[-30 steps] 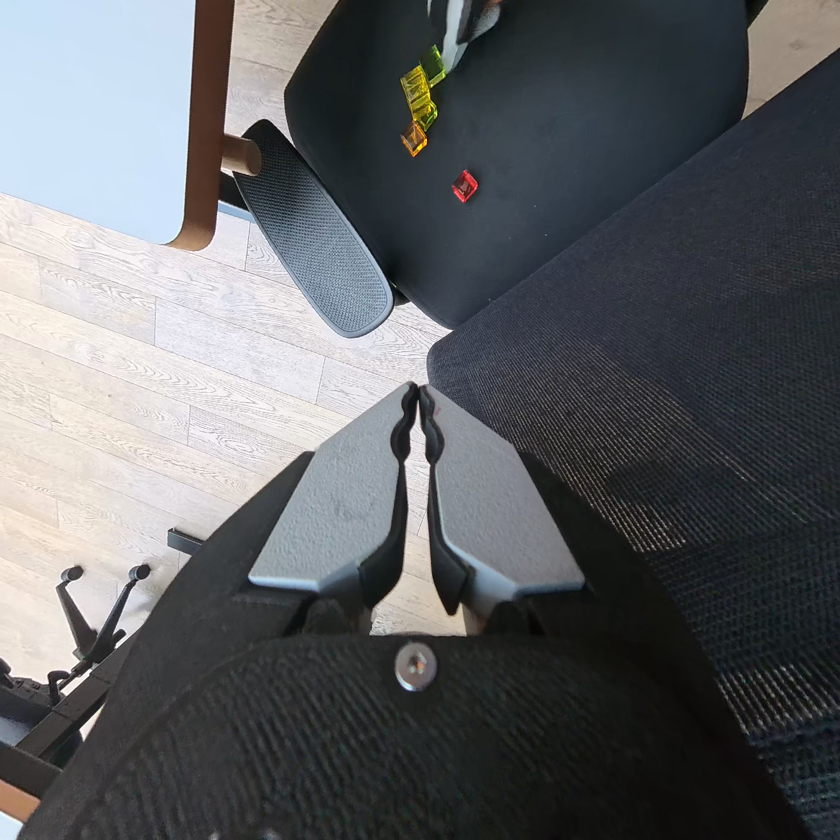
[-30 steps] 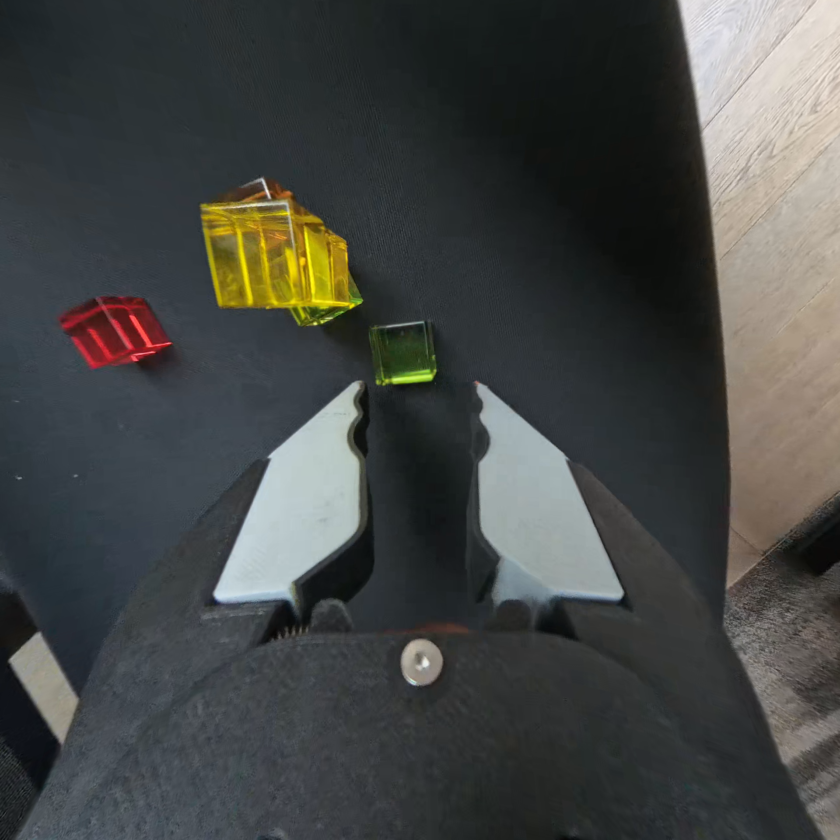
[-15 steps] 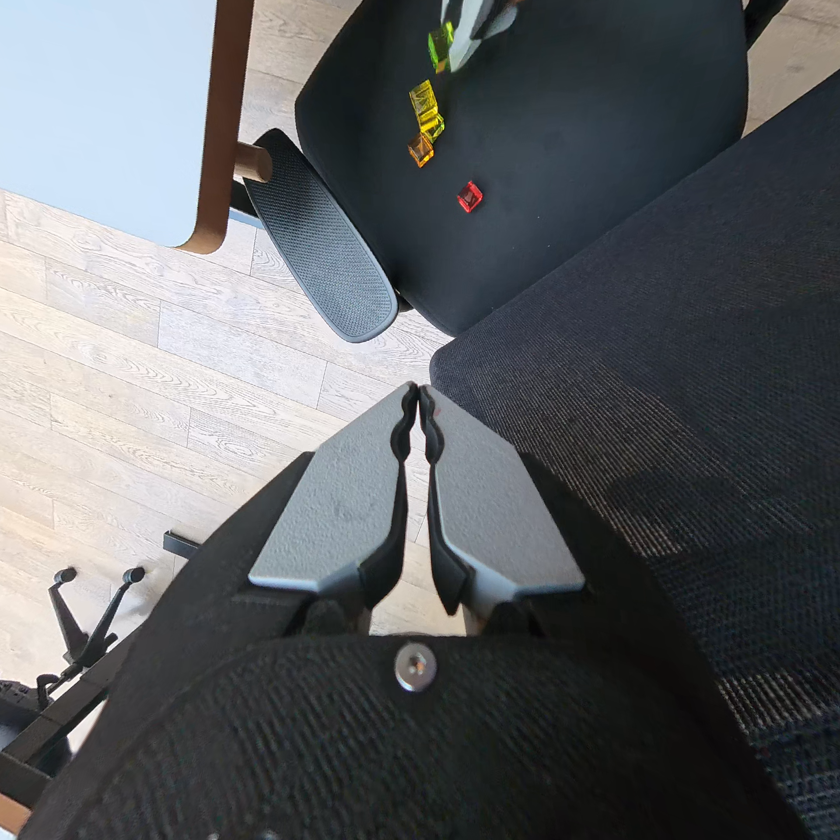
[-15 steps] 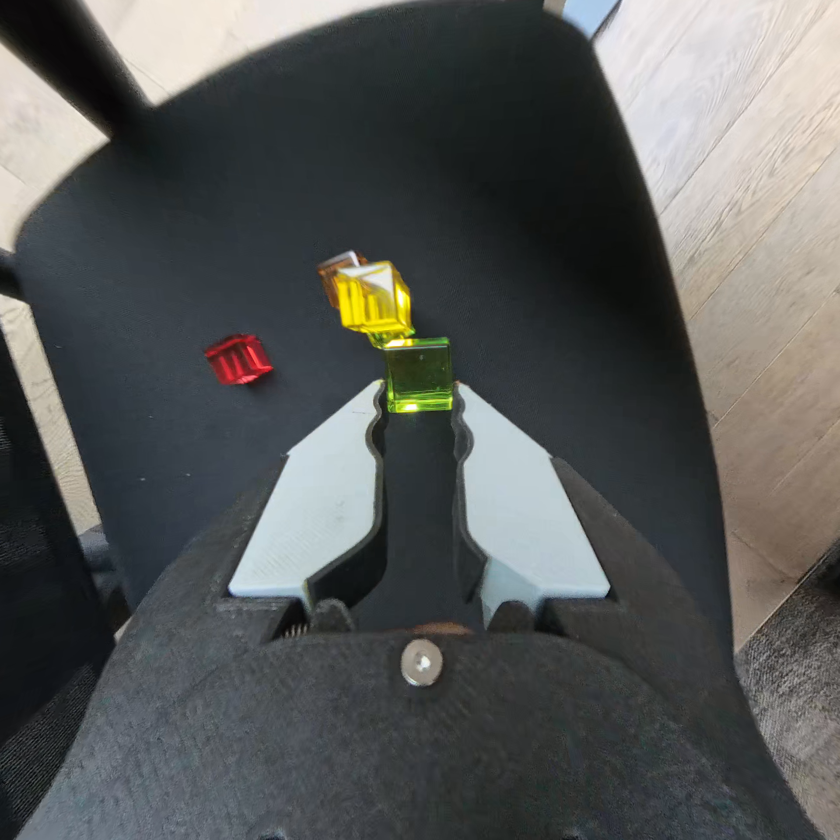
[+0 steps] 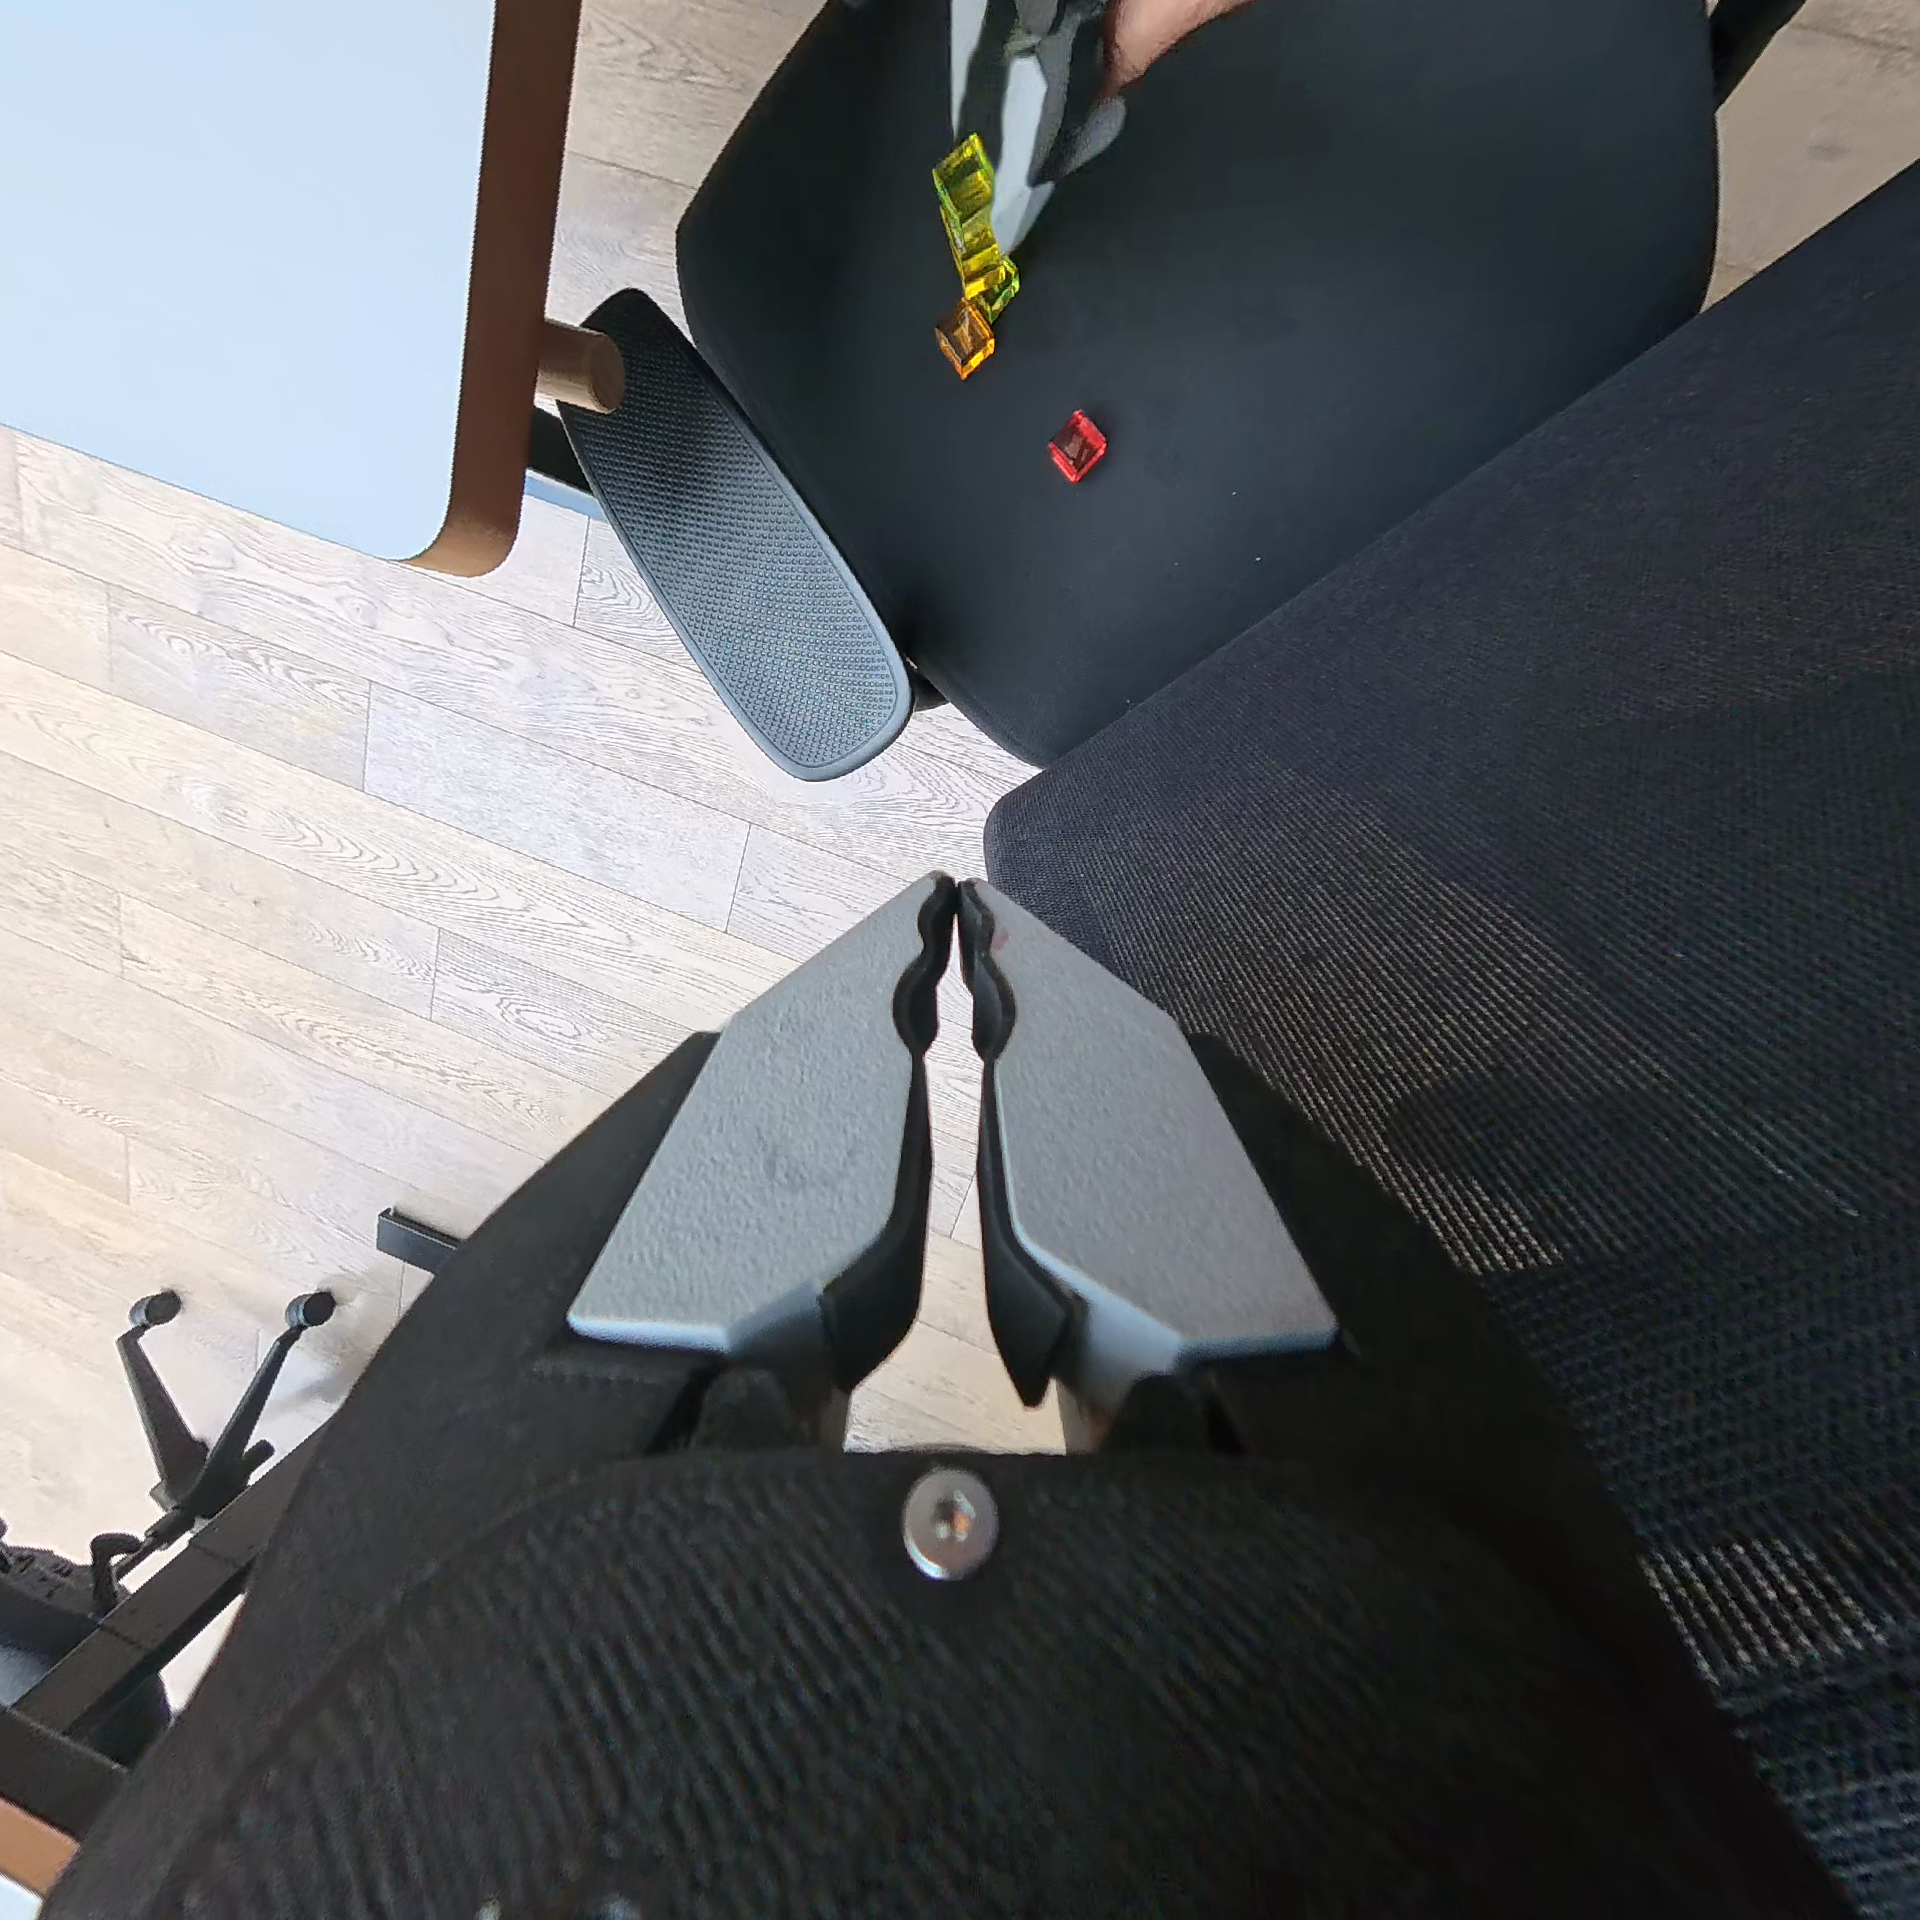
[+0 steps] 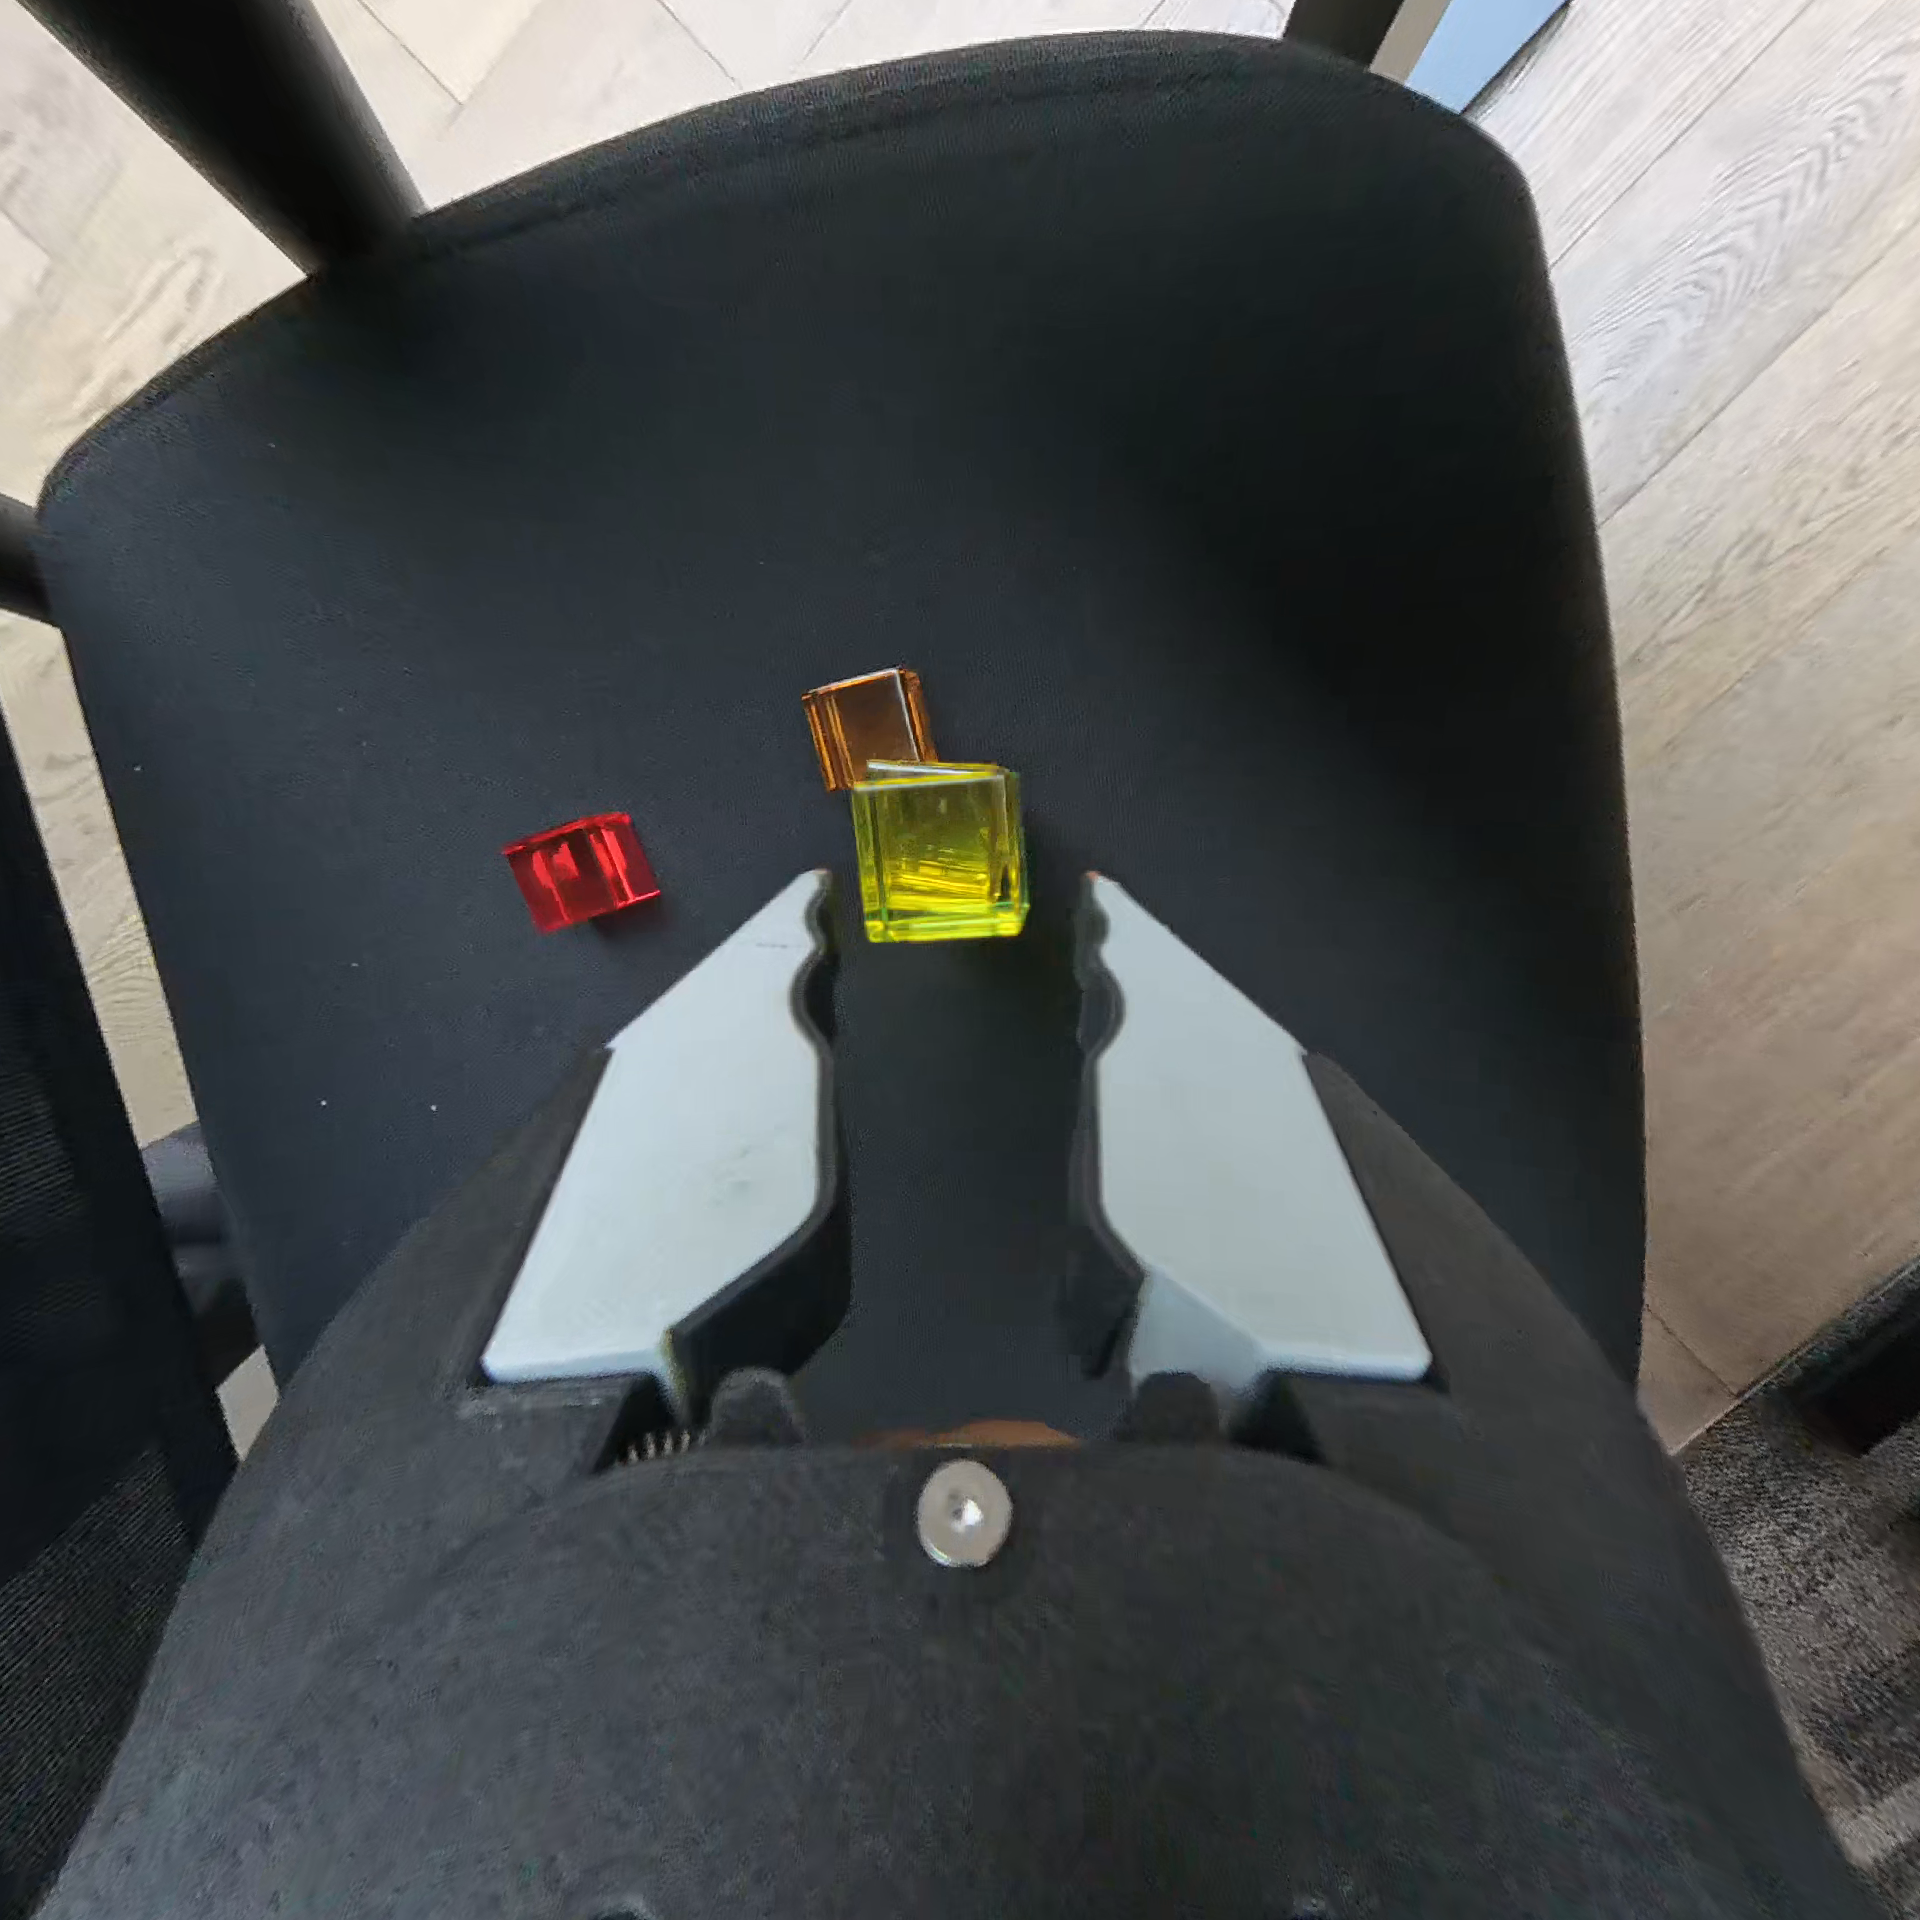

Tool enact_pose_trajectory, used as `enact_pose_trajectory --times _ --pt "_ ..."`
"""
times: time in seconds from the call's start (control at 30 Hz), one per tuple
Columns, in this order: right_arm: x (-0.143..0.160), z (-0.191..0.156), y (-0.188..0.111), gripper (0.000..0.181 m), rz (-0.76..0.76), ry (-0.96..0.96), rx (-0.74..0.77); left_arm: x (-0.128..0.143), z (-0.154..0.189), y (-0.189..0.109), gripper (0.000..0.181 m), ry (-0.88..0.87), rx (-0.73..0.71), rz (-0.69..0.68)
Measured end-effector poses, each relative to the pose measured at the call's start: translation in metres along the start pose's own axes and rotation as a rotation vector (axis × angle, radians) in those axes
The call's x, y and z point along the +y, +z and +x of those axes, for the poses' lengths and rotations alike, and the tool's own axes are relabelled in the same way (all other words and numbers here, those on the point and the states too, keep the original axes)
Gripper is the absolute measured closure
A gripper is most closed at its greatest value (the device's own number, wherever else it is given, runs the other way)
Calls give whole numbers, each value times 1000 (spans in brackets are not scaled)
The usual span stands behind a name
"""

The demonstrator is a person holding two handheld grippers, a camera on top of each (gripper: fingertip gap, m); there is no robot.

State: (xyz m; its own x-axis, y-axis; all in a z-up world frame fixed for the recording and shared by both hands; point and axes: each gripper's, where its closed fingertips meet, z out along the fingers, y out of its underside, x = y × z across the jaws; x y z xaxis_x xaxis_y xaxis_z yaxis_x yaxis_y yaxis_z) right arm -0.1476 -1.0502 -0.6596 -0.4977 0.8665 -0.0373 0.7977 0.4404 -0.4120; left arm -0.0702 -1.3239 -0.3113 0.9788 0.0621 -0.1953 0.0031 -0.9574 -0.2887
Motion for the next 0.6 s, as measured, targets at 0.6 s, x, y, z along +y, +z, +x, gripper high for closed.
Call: enact_pose_trajectory --times 0.6 --pt "60 -81 12 162 -6 91 -66 0 1 0 181 3 4 -5"
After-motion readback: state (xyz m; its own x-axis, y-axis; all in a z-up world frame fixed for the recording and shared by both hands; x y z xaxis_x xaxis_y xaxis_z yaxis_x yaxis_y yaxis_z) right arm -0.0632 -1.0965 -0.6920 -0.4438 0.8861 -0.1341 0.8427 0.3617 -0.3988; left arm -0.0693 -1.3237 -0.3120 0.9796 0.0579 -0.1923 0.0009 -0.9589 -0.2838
